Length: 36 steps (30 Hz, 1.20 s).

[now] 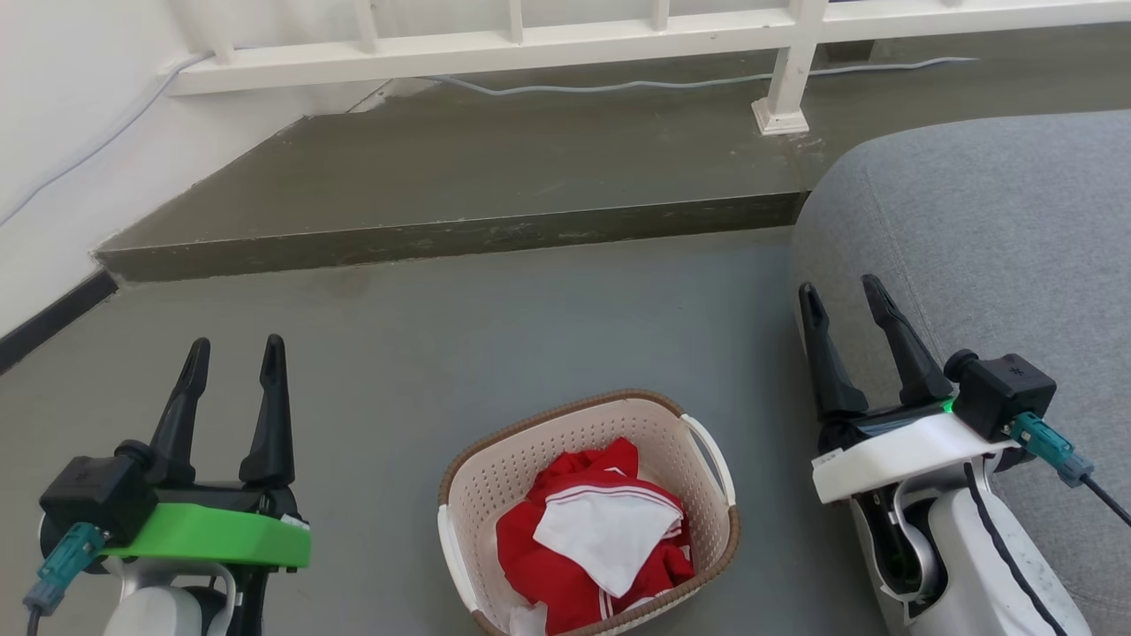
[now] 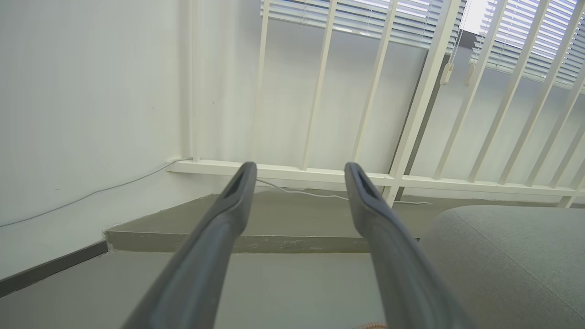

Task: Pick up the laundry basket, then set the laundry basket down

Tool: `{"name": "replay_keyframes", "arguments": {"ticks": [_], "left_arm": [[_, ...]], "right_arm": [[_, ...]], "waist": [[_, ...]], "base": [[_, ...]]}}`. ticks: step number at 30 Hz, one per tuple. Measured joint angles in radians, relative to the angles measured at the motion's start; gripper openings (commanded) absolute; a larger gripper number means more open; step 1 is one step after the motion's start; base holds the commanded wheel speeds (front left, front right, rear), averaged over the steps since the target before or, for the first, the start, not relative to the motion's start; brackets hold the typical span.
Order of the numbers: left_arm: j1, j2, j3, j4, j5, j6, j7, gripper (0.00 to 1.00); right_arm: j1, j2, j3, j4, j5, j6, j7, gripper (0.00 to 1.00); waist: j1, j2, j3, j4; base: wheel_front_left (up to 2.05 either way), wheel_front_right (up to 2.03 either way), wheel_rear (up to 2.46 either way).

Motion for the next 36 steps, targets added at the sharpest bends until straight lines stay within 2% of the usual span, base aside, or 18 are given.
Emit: {"name": "replay_keyframes", "arguments": {"ticks": [18, 26, 36], "left_arm": [[0.002, 0.001, -0.001, 0.046, -0.006, 0.0, 0.0, 1.0], [0.002, 0.005, -0.012, 0.084, -0.078, 0.0, 0.0, 1.0], [-0.044, 0.049, -0.053, 0.186, -0.167, 0.0, 0.004, 1.0]], "right_arm": [[0.0, 0.005, -0.005, 0.007, 0.0, 0.0, 0.0, 1.0], [0.0, 0.006, 0.01, -0.009, -0.007, -0.01, 0.0, 1.0], [-0.049, 0.007, 0.049, -0.052, -0.016, -0.035, 0.0, 1.0]], "waist": [[0.0, 0.0, 0.016, -0.003], [0.0, 0.0, 0.072, -0.017], [0.0, 0.0, 0.185, -0.036]], "base": [[0.0, 0.0, 0.0], [0.0, 0.0, 0.0], [0.0, 0.0, 0.0]]}}
